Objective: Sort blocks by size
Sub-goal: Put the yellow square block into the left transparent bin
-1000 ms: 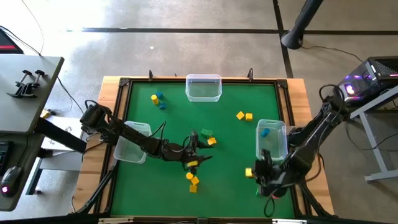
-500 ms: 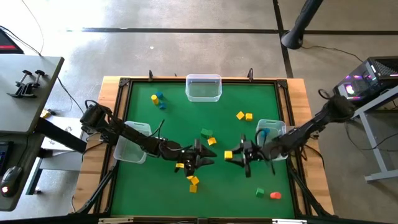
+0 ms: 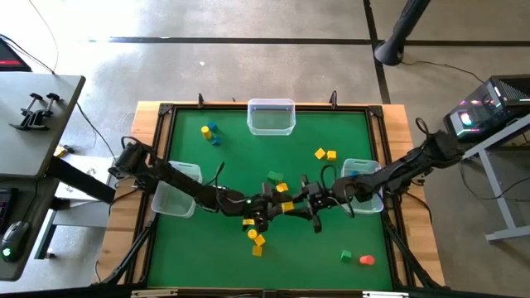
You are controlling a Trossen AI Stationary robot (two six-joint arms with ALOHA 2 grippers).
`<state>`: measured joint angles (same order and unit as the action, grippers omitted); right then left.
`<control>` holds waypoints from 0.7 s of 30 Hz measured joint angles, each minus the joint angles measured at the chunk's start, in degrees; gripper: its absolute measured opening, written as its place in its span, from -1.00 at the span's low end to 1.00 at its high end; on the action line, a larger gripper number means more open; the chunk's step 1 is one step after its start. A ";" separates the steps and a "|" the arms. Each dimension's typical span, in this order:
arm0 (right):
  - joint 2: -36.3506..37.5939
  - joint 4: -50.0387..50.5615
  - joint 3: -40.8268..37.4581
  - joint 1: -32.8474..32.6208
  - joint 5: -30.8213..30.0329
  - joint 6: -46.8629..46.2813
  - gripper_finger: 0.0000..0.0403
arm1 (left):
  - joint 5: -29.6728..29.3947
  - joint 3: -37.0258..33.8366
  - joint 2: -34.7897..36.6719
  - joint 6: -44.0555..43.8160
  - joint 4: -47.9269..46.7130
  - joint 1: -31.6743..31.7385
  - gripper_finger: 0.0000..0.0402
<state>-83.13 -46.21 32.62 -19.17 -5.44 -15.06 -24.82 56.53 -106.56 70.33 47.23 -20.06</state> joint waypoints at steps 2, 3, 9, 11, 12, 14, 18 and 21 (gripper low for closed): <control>-1.04 0.13 1.01 0.15 0.16 0.23 -0.37 | -1.75 0.88 -0.90 -0.43 -0.39 -0.52 0.20; -1.32 0.13 1.34 0.19 0.18 0.55 -0.37 | -2.59 1.49 -1.40 -0.65 -0.14 -0.87 0.19; -1.67 0.50 1.47 0.19 0.25 0.53 -0.37 | -12.02 2.13 -1.58 -0.70 -0.11 -3.58 -0.03; -1.67 0.50 1.47 0.18 0.40 0.55 -0.37 | -13.36 2.13 -1.49 -0.64 -0.38 -4.35 -0.11; -1.67 0.50 1.48 0.17 0.44 0.55 -0.37 | -13.76 2.13 -1.49 -0.63 -0.38 -4.71 -0.16; -1.65 0.50 1.49 0.19 0.45 0.56 -0.37 | -14.50 2.13 -1.49 -0.64 -0.54 -5.33 -0.24; -1.67 0.52 1.49 0.19 0.48 0.36 -0.32 | -17.05 2.13 -1.49 -0.64 -0.76 -6.16 -0.35; -1.67 0.52 1.49 0.21 0.40 0.33 -0.30 | -17.82 2.13 -1.49 -0.67 -0.72 -6.45 -0.38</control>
<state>-84.79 -45.69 34.11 -18.96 -5.04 -14.72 -42.63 58.65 -108.05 69.66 46.51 -26.52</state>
